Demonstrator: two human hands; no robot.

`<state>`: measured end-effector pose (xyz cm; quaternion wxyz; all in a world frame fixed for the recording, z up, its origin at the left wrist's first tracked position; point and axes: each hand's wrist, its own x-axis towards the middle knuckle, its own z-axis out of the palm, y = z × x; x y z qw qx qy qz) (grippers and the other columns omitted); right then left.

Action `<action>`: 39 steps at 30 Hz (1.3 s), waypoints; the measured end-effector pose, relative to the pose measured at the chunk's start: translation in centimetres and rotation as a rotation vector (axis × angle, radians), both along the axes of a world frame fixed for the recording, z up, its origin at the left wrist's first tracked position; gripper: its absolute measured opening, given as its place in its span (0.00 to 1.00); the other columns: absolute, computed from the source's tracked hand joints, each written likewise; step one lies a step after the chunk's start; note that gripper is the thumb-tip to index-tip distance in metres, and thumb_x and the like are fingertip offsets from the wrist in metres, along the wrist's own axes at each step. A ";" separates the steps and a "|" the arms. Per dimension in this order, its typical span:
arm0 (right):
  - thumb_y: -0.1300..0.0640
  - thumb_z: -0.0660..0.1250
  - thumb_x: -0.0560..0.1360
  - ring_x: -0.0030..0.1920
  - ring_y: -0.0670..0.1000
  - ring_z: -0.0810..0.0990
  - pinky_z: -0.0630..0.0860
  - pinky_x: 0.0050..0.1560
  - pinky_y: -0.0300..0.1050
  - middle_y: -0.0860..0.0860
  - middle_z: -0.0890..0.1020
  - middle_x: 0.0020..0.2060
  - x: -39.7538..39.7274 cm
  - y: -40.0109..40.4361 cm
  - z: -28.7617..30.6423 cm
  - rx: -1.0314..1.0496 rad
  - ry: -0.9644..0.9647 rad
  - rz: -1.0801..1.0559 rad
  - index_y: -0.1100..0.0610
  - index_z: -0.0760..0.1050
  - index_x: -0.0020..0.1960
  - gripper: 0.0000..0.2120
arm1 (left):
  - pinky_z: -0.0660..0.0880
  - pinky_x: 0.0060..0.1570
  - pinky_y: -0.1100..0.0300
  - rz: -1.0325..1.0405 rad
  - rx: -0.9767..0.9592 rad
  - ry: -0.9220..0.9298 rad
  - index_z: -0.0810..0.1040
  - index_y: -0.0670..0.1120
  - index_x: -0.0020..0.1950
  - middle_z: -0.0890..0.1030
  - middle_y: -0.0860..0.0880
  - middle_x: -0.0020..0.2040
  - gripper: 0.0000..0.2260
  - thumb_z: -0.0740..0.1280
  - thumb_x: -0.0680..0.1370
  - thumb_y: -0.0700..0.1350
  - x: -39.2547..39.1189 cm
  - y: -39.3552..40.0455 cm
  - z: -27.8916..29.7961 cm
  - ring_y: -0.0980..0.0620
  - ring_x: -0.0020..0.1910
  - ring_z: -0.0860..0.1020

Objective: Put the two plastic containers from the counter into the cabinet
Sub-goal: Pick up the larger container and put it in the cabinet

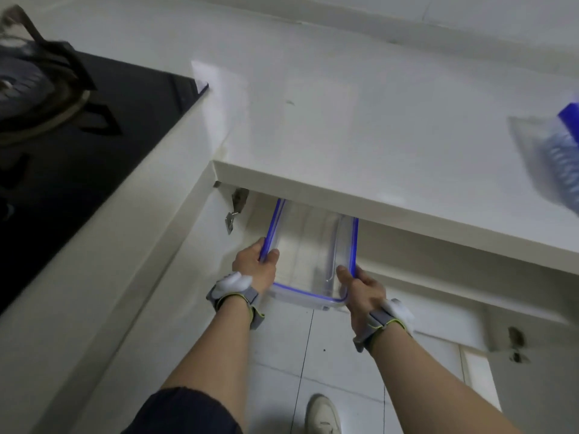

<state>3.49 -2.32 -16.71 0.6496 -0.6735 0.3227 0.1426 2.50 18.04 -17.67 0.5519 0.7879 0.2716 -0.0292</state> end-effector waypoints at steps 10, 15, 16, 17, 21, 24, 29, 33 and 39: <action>0.33 0.66 0.68 0.34 0.46 0.79 0.78 0.46 0.45 0.43 0.88 0.41 10.8 1.9 -8.2 -0.356 -0.305 0.171 0.38 0.79 0.53 0.18 | 0.72 0.31 0.62 0.003 0.213 -0.181 0.73 0.47 0.38 0.79 0.45 0.37 0.10 0.61 0.79 0.48 12.4 1.2 -7.6 0.40 0.44 0.80; 0.22 0.59 0.58 0.37 0.53 0.82 0.82 0.50 0.51 0.41 0.85 0.42 15.0 3.5 -11.0 -0.443 -0.289 0.171 0.38 0.77 0.59 0.35 | 0.74 0.44 0.54 0.007 0.308 -0.253 0.77 0.44 0.48 0.82 0.40 0.47 0.14 0.58 0.80 0.51 16.6 2.6 -9.4 0.37 0.49 0.80; 0.22 0.60 0.57 0.39 0.53 0.83 0.82 0.51 0.51 0.42 0.86 0.46 15.8 4.0 -11.4 -0.414 -0.311 0.156 0.40 0.77 0.62 0.39 | 0.73 0.48 0.52 0.018 0.324 -0.260 0.78 0.43 0.52 0.82 0.39 0.51 0.15 0.57 0.81 0.52 17.2 2.9 -9.6 0.37 0.52 0.80; 0.22 0.62 0.57 0.40 0.53 0.84 0.82 0.52 0.50 0.43 0.87 0.46 16.6 4.3 -11.6 -0.389 -0.331 0.148 0.42 0.78 0.63 0.41 | 0.73 0.48 0.51 0.040 0.343 -0.259 0.78 0.43 0.53 0.81 0.40 0.51 0.16 0.57 0.82 0.52 17.8 2.9 -9.6 0.37 0.52 0.79; 0.24 0.64 0.53 0.34 0.53 0.85 0.84 0.48 0.52 0.40 0.83 0.25 19.8 4.9 -12.1 -0.345 -0.363 0.135 0.34 0.83 0.41 0.24 | 0.78 0.50 0.45 0.131 0.364 -0.237 0.78 0.42 0.57 0.82 0.37 0.53 0.21 0.56 0.81 0.56 18.8 2.9 -9.5 0.36 0.51 0.81; 0.24 0.65 0.51 0.38 0.58 0.85 0.85 0.49 0.59 0.45 0.85 0.32 21.6 5.7 -12.1 -0.318 -0.354 0.138 0.34 0.81 0.30 0.18 | 0.77 0.55 0.44 0.140 0.274 -0.286 0.78 0.40 0.59 0.81 0.36 0.56 0.19 0.57 0.81 0.53 20.1 3.5 -9.2 0.34 0.53 0.79; 0.25 0.63 0.53 0.41 0.58 0.86 0.84 0.51 0.57 0.51 0.88 0.45 23.0 6.5 -11.7 -0.349 -0.357 0.167 0.47 0.81 0.63 0.44 | 0.74 0.59 0.48 0.169 0.181 -0.346 0.77 0.37 0.62 0.79 0.34 0.61 0.18 0.59 0.82 0.49 21.5 3.3 -8.8 0.35 0.58 0.77; 0.25 0.63 0.61 0.34 0.52 0.81 0.78 0.37 0.42 0.49 0.85 0.43 24.4 6.5 -12.1 -0.412 -0.355 0.151 0.45 0.78 0.66 0.40 | 0.71 0.66 0.51 0.194 0.150 -0.349 0.74 0.41 0.69 0.76 0.40 0.69 0.19 0.60 0.83 0.48 22.5 3.0 -8.5 0.39 0.66 0.74; 0.28 0.65 0.68 0.28 0.47 0.74 0.67 0.32 0.35 0.47 0.83 0.39 26.3 6.3 -12.4 -0.433 -0.348 0.190 0.45 0.77 0.68 0.34 | 0.74 0.62 0.52 0.246 0.258 -0.374 0.79 0.41 0.63 0.79 0.38 0.63 0.16 0.59 0.82 0.48 23.4 2.6 -8.0 0.38 0.62 0.77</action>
